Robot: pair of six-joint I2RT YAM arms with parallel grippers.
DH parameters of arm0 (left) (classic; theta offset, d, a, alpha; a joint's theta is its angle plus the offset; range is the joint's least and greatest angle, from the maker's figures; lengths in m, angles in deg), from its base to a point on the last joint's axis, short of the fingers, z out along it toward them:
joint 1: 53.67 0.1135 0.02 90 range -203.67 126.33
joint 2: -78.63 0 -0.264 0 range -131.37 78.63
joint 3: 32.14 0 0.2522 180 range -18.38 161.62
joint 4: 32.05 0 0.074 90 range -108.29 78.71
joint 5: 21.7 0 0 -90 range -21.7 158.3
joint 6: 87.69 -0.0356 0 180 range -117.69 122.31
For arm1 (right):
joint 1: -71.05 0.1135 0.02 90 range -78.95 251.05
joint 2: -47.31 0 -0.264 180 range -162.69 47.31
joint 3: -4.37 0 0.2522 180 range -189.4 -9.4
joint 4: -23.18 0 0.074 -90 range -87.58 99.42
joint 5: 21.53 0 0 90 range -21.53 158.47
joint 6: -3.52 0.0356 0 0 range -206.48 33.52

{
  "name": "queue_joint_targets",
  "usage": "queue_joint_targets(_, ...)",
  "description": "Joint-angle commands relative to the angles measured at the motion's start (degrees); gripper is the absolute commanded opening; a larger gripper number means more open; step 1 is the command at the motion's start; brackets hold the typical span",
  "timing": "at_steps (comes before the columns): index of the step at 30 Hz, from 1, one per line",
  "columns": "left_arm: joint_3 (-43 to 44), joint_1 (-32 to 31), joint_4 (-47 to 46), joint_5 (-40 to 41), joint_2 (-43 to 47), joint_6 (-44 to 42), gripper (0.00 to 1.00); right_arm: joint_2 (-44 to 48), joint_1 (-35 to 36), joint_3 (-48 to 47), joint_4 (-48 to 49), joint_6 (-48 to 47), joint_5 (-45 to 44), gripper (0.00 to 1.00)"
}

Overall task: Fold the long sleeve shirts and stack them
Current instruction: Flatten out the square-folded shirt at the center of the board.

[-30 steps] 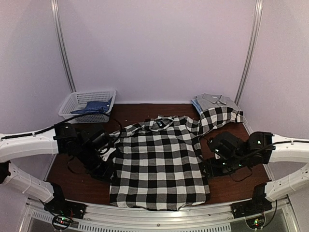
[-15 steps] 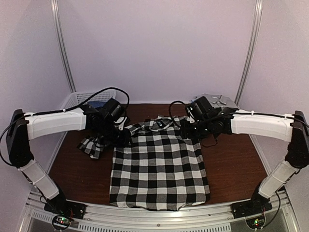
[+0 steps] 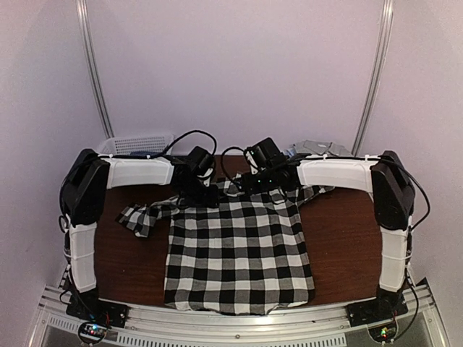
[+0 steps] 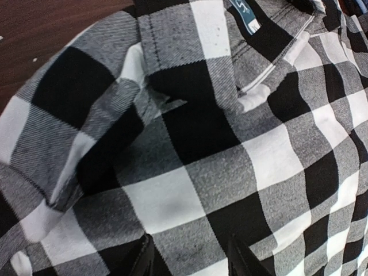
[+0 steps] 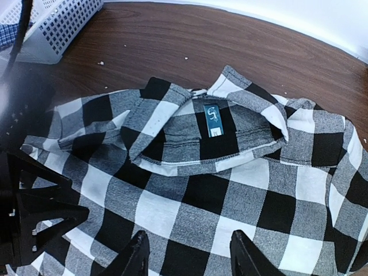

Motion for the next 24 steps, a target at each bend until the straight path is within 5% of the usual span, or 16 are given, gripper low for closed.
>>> queue_joint_targets(1,5.07,0.02,-3.52,-4.03,-4.82,-0.62,0.45,-2.17,-2.01,-1.78,0.04,-1.02,1.62,0.49)
queue_joint_targets(13,25.76,1.03,-0.78,-4.11,-20.50,0.68,0.47,4.05,-1.97,13.64,4.53,3.96,6.09,0.45)
queue_joint_targets(24,38.99,8.14,-6.04,0.80,-28.90,0.28,0.43,9.98,-0.88,25.83,6.51,6.06,6.86,0.44)
